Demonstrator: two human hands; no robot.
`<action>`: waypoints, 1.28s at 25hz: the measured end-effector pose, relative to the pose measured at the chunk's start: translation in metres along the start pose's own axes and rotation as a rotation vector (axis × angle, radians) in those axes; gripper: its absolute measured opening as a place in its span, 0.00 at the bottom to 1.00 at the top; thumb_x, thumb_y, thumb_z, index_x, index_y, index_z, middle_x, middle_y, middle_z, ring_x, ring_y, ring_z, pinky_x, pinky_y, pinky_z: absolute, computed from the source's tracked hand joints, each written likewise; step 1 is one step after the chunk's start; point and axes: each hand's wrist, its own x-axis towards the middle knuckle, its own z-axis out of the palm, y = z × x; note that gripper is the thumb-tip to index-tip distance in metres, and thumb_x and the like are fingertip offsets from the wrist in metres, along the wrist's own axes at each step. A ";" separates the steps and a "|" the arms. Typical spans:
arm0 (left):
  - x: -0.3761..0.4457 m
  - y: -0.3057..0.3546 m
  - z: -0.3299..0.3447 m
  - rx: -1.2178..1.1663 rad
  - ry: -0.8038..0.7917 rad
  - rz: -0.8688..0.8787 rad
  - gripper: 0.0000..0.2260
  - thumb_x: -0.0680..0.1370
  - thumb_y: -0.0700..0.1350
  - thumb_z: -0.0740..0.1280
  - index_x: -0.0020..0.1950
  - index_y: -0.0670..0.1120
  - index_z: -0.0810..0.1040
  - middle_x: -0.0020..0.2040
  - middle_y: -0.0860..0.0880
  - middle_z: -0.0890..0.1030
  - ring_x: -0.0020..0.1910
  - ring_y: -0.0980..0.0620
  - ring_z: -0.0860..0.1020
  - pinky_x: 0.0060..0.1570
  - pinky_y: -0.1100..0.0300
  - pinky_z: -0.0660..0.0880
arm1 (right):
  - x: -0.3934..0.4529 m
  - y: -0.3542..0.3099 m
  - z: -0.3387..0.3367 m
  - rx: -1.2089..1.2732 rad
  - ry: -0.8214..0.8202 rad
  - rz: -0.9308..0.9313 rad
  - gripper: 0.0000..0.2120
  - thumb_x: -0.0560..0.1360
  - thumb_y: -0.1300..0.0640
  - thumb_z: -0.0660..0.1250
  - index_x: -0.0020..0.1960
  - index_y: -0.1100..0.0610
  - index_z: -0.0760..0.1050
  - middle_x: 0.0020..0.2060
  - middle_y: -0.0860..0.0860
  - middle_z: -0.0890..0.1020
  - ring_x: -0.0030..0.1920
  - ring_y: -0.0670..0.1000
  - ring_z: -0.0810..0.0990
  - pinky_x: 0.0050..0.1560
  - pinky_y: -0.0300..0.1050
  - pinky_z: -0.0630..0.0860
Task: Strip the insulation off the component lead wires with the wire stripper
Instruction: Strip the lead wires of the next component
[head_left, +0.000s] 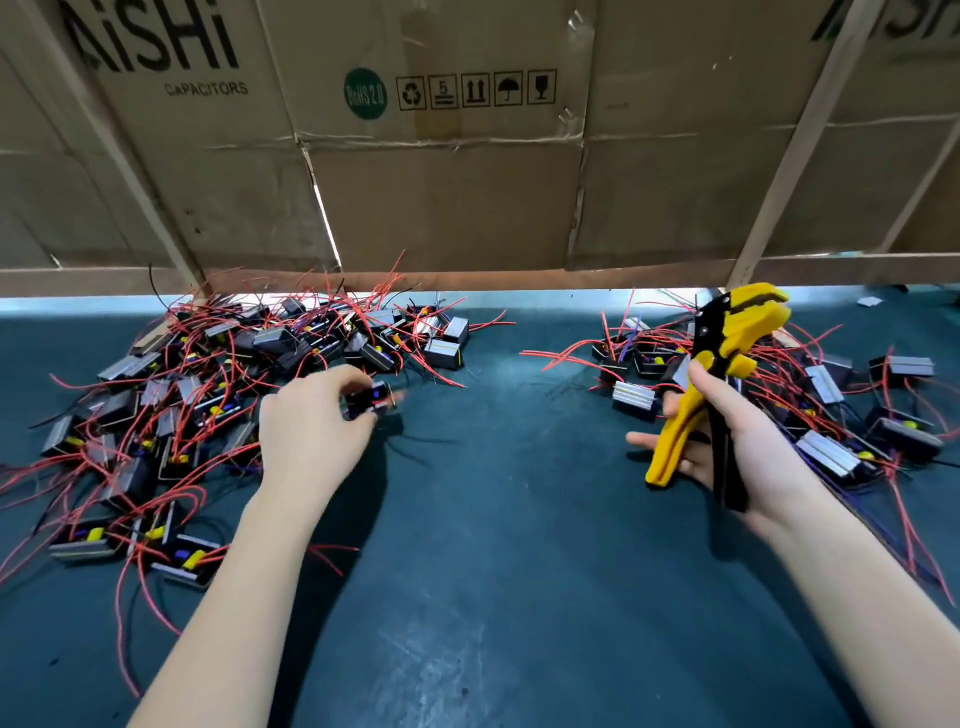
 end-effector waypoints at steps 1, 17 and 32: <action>0.001 -0.001 0.000 -0.179 0.092 -0.054 0.10 0.71 0.42 0.74 0.52 0.51 0.83 0.46 0.52 0.85 0.52 0.46 0.82 0.55 0.56 0.74 | -0.001 0.000 -0.002 -0.038 -0.002 0.004 0.17 0.73 0.41 0.64 0.41 0.55 0.74 0.43 0.50 0.83 0.49 0.64 0.85 0.59 0.61 0.74; -0.029 0.048 0.020 -0.118 -0.419 0.332 0.15 0.70 0.58 0.75 0.50 0.52 0.78 0.47 0.56 0.78 0.47 0.55 0.74 0.49 0.57 0.72 | -0.015 -0.003 -0.006 -0.113 -0.319 -0.356 0.10 0.70 0.49 0.72 0.42 0.56 0.78 0.38 0.57 0.79 0.42 0.57 0.78 0.47 0.52 0.75; -0.036 0.064 0.030 -0.909 -0.453 0.200 0.03 0.76 0.43 0.71 0.43 0.46 0.85 0.31 0.52 0.81 0.31 0.58 0.75 0.34 0.69 0.69 | -0.010 0.011 -0.004 -1.477 0.433 -0.509 0.18 0.71 0.42 0.69 0.44 0.56 0.72 0.41 0.54 0.81 0.45 0.61 0.80 0.44 0.52 0.68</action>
